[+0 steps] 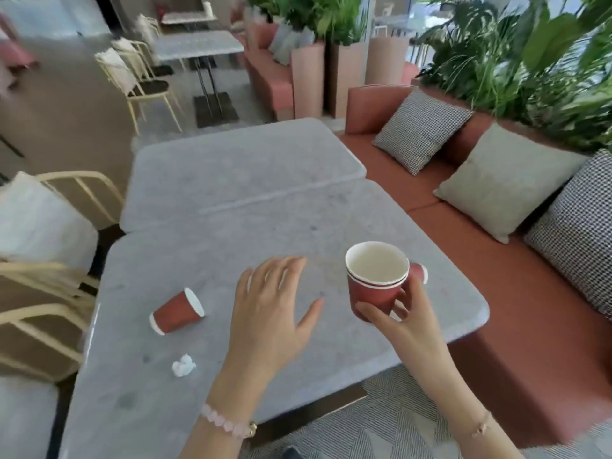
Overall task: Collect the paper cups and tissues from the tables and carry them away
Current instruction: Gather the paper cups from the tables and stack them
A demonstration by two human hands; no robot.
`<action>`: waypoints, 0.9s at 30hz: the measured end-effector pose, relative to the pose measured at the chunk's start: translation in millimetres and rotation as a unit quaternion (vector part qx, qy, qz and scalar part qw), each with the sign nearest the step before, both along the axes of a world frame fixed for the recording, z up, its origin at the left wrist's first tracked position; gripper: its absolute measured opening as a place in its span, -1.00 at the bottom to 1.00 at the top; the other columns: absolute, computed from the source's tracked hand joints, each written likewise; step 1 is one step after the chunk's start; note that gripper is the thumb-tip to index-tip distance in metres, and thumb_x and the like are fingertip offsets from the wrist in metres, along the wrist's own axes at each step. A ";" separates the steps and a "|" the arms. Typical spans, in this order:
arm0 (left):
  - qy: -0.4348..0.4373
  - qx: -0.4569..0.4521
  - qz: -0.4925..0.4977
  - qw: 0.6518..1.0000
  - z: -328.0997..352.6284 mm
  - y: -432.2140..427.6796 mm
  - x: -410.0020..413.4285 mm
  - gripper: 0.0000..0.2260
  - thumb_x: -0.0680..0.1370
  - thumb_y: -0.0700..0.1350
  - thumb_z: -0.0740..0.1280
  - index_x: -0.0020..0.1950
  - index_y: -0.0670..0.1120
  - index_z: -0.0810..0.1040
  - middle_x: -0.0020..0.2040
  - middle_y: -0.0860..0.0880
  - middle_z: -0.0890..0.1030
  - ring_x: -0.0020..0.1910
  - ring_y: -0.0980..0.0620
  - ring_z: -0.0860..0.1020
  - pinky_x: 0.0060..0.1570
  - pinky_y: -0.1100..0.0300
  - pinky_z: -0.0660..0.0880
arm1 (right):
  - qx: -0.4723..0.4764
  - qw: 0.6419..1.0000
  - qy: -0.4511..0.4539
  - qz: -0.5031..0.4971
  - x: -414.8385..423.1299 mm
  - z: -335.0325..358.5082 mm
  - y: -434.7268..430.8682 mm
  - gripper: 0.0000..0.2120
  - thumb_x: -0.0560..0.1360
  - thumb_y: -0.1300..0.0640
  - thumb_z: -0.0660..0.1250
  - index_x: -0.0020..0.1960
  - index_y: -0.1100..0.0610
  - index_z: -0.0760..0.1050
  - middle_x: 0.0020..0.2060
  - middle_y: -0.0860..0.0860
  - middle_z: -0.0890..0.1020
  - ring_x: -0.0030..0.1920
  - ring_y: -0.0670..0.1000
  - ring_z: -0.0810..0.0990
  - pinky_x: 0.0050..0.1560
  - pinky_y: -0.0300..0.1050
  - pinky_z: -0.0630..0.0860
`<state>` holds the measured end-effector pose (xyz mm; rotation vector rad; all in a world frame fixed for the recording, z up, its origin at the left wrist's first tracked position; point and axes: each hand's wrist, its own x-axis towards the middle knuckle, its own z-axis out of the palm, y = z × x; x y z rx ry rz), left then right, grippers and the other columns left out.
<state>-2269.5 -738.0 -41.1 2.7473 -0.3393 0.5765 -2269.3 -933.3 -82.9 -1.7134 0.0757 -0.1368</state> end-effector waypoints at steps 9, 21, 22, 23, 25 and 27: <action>0.007 -0.024 0.113 0.993 -19.8 82.9 -4.7 -0.52 0.46 0.14 0.18 0.20 -0.16 0.55 0.13 -0.07 0.60 0.14 -0.13 0.56 0.07 -0.13 0.49 | 0.008 0.996 0.015 0.090 40.5 -4.9 87.6 -0.39 0.28 0.23 0.56 0.24 -0.01 0.39 0.06 -0.13 0.58 0.07 -0.15 0.57 -0.01 -0.31 0.46; 0.038 -0.038 0.204 0.977 -52.8 157.0 -17.4 -0.57 0.42 0.05 0.44 0.23 -0.09 0.52 0.14 -0.04 0.59 0.13 -0.09 0.55 0.09 -0.04 0.47 | -0.015 0.983 0.035 0.180 56.5 -24.2 159.2 -0.41 0.28 0.18 0.55 0.18 -0.17 0.38 0.05 -0.17 0.58 0.04 -0.26 0.56 -0.10 -0.40 0.49; 0.046 -0.043 0.217 0.974 -55.1 160.5 -18.8 -0.56 0.41 0.04 0.45 0.23 -0.10 0.52 0.15 -0.05 0.59 0.13 -0.10 0.55 0.10 -0.04 0.47 | -0.014 0.981 0.040 0.189 58.3 -25.0 162.2 -0.41 0.29 0.19 0.55 0.19 -0.15 0.38 0.06 -0.16 0.58 0.04 -0.27 0.55 -0.11 -0.42 0.49; 0.052 -0.048 0.229 0.971 -56.6 162.9 -19.9 -0.57 0.41 0.04 0.45 0.22 -0.10 0.52 0.15 -0.06 0.59 0.13 -0.10 0.55 0.11 -0.05 0.47 | -0.012 0.979 0.044 0.196 60.1 -25.4 164.8 -0.41 0.29 0.19 0.55 0.20 -0.14 0.38 0.06 -0.16 0.58 0.04 -0.28 0.55 -0.11 -0.43 0.49; 0.054 -0.051 0.245 0.967 -58.9 165.4 -21.4 -0.57 0.41 0.04 0.45 0.21 -0.10 0.52 0.16 -0.06 0.59 0.14 -0.10 0.54 0.12 -0.06 0.46 | -0.012 0.977 0.048 0.207 63.8 -25.6 169.1 -0.41 0.29 0.20 0.55 0.19 -0.15 0.38 0.05 -0.17 0.58 0.04 -0.28 0.55 -0.10 -0.40 0.49; 0.045 -0.047 0.254 0.965 -61.1 166.8 -21.1 -0.57 0.41 0.04 0.45 0.22 -0.11 0.52 0.16 -0.06 0.58 0.14 -0.11 0.54 0.11 -0.06 0.46 | -0.016 0.975 0.049 0.215 67.4 -24.5 173.1 -0.41 0.29 0.18 0.55 0.18 -0.19 0.38 0.05 -0.18 0.58 0.06 -0.25 0.55 -0.06 -0.35 0.47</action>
